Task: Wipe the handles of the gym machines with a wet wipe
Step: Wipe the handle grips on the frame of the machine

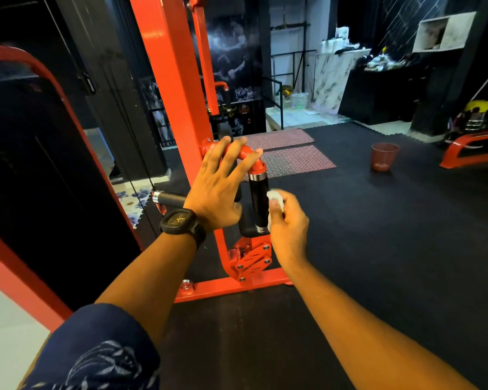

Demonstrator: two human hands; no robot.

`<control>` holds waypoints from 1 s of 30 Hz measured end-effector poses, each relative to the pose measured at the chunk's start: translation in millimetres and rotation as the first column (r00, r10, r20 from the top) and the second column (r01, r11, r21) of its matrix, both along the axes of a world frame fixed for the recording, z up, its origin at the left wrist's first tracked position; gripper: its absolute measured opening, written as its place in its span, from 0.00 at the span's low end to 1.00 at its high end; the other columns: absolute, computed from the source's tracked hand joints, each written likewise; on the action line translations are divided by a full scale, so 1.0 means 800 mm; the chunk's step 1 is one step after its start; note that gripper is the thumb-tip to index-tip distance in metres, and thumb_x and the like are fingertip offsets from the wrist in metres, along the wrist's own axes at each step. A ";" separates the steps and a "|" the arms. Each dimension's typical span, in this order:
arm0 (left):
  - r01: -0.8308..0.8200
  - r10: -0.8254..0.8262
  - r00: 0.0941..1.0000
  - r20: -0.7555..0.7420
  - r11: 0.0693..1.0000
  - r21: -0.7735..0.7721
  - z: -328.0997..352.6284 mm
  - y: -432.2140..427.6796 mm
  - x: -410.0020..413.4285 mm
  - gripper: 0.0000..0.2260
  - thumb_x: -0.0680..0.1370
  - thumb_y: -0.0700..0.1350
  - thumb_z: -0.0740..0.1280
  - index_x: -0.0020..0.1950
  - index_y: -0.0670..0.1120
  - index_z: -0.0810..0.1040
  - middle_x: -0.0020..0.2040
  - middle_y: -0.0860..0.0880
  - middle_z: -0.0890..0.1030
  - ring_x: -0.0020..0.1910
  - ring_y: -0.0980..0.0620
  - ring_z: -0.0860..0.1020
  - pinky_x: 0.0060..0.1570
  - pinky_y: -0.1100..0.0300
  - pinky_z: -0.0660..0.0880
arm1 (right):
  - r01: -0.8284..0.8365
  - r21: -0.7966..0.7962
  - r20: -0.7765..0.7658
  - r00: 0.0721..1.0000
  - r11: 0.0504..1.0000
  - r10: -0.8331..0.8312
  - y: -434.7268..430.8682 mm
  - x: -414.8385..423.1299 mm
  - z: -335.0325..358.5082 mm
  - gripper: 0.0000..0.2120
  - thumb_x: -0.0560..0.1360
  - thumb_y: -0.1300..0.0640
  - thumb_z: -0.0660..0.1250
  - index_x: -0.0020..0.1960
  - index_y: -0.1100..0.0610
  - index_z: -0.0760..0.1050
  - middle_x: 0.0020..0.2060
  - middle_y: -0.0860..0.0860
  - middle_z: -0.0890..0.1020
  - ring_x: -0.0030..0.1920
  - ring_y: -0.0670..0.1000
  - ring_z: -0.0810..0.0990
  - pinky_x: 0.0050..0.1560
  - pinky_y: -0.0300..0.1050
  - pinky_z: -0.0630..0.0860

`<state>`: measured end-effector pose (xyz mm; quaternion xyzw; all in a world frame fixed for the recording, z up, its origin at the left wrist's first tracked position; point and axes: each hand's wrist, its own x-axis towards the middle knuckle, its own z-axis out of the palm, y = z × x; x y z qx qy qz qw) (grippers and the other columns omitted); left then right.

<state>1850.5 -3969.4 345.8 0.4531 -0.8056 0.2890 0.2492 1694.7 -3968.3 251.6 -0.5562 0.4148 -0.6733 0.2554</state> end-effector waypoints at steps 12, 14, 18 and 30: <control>-0.013 0.013 1.000 0.003 1.000 0.023 0.003 0.002 -0.004 0.49 0.59 0.43 0.71 0.80 0.48 0.59 0.79 0.42 0.59 0.78 0.36 0.53 0.76 0.37 0.55 | -0.032 0.124 0.186 0.982 0.992 0.008 -0.015 0.004 0.026 0.08 0.79 0.59 0.67 0.44 0.48 0.80 0.35 0.46 0.81 0.38 0.46 0.79 0.43 0.55 0.78; -0.016 0.016 1.000 0.006 0.999 0.032 0.003 0.003 -0.002 0.49 0.59 0.43 0.71 0.80 0.48 0.59 0.79 0.42 0.58 0.78 0.37 0.52 0.75 0.37 0.56 | -0.062 0.150 0.113 0.993 0.987 0.045 -0.003 0.000 0.008 0.08 0.79 0.62 0.64 0.48 0.54 0.81 0.35 0.48 0.81 0.37 0.45 0.78 0.41 0.54 0.77; -0.015 0.015 1.000 -0.010 0.999 0.028 0.002 0.004 -0.002 0.49 0.59 0.43 0.72 0.80 0.48 0.59 0.79 0.42 0.58 0.78 0.37 0.52 0.76 0.39 0.55 | -0.016 0.036 0.029 0.999 0.999 0.015 0.000 -0.001 0.031 0.13 0.80 0.64 0.62 0.60 0.55 0.80 0.47 0.47 0.84 0.47 0.42 0.82 0.46 0.38 0.78; -0.012 0.012 1.000 0.001 0.998 0.060 0.007 0.009 -0.003 0.50 0.58 0.43 0.73 0.79 0.48 0.59 0.79 0.42 0.58 0.79 0.36 0.52 0.76 0.38 0.55 | 0.045 0.026 -0.048 0.998 0.999 -0.044 -0.012 -0.008 0.033 0.08 0.79 0.60 0.67 0.56 0.54 0.82 0.43 0.45 0.85 0.44 0.44 0.83 0.47 0.51 0.80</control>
